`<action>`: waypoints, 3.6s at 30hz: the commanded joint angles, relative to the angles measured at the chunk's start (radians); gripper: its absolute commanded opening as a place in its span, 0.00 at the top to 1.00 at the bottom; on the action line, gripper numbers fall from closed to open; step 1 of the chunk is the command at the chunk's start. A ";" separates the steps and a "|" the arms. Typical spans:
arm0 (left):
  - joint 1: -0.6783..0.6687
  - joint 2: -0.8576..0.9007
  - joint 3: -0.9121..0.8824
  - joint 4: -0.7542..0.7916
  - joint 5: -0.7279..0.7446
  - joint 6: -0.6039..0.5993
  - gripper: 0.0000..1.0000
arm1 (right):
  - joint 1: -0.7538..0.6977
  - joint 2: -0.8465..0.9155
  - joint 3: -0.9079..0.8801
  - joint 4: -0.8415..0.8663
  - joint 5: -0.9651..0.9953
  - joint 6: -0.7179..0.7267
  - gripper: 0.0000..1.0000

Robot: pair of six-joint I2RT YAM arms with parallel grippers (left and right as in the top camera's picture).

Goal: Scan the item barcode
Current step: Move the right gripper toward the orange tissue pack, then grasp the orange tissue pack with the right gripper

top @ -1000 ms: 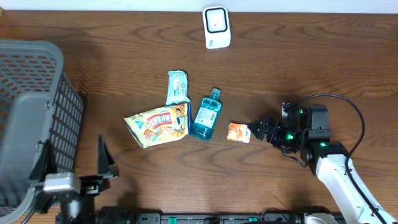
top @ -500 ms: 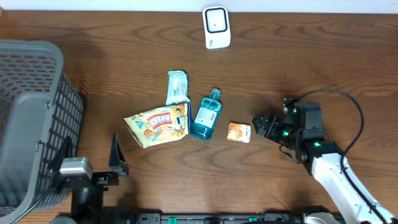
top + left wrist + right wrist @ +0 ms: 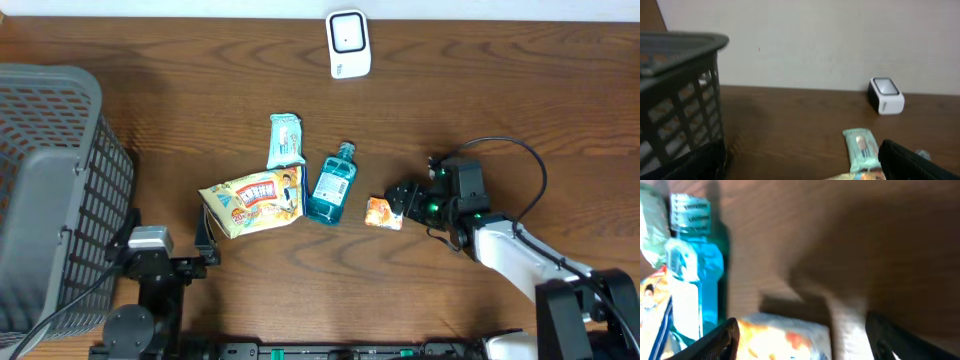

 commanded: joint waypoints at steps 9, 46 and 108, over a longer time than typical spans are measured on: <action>0.004 -0.006 -0.040 -0.064 0.014 -0.005 0.02 | 0.037 0.095 -0.024 -0.041 -0.083 0.030 0.57; 0.004 -0.006 -0.040 -0.066 0.014 -0.005 0.02 | -0.018 -0.030 -0.022 -0.117 -0.371 0.087 0.99; 0.004 -0.006 -0.040 -0.066 0.014 -0.005 0.02 | -0.029 -0.299 -0.022 -0.335 -0.766 0.832 0.99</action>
